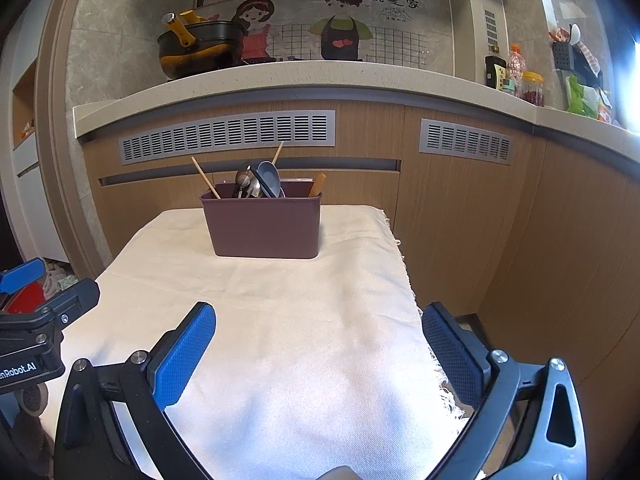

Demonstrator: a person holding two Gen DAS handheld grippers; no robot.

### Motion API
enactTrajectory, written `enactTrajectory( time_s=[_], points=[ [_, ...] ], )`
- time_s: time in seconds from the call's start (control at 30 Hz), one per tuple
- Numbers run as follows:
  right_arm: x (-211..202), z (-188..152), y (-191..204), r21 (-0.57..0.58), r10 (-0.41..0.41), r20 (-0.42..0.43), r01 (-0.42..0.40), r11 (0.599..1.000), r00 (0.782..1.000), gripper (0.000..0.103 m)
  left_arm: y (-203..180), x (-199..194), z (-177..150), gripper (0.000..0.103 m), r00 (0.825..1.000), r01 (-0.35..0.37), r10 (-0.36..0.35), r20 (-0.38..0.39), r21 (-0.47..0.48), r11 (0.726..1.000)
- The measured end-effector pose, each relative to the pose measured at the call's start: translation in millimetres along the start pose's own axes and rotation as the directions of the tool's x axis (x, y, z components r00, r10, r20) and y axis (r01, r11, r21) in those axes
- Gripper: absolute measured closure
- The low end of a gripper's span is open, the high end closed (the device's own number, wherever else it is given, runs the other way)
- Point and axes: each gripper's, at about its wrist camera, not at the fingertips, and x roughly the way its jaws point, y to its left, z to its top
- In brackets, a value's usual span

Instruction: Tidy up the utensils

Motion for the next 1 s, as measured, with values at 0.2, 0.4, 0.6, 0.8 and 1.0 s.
enactTrajectory(
  time_s=[0.2, 0.4, 0.6, 0.8, 1.0],
  points=[
    [-1.4, -0.2, 0.0, 0.002, 0.002, 0.000, -0.002, 1.000, 1.000, 0.000, 0.2, -0.3, -0.9, 0.000, 1.000, 0.001, -0.001, -0.004, 0.000, 1.000],
    [-2.7, -0.2, 0.0, 0.004, 0.004, -0.002, -0.004, 1.000, 1.000, 0.000, 0.6, 2.5, -1.0, 0.000, 1.000, 0.004, -0.004, -0.012, 0.001, 1.000],
    [-3.4, -0.8, -1.3, 0.007, 0.003, 0.000, -0.003, 1.000, 1.000, 0.000, 1.4, 1.3, -2.3, 0.000, 1.000, 0.002, -0.002, -0.010, -0.006, 1.000],
    [-4.3, -0.5, -1.2, 0.011, 0.003, 0.002, -0.003, 1.000, 1.000, 0.000, 0.0, 1.2, -2.7, 0.000, 1.000, 0.001, -0.001, -0.014, 0.000, 1.000],
    [-5.9, -0.8, -2.5, 0.010, 0.002, 0.005, -0.002, 1.000, 1.000, 0.000, -0.6, 1.1, -4.3, 0.000, 1.000, 0.000, 0.000, -0.017, 0.003, 1.000]
  ],
)
